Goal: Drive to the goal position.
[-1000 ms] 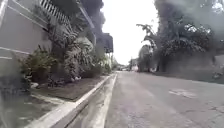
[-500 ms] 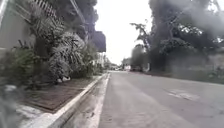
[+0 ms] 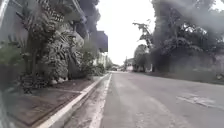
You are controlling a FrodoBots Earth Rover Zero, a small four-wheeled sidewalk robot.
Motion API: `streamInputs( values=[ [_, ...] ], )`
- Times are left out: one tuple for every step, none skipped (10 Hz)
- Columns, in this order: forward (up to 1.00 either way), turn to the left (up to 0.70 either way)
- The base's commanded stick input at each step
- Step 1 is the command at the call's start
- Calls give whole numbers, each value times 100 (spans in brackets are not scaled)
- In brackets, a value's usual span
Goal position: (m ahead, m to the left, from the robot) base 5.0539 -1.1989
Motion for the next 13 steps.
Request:
streamInputs(
  values=[
    [70,0],
    [70,0],
    [70,0],
    [70,0],
    [70,0],
    [70,0],
    [70,0],
    [70,0],
    [70,0],
    [70,0],
    [70,0],
    [70,0],
    [70,0]
  ],
)
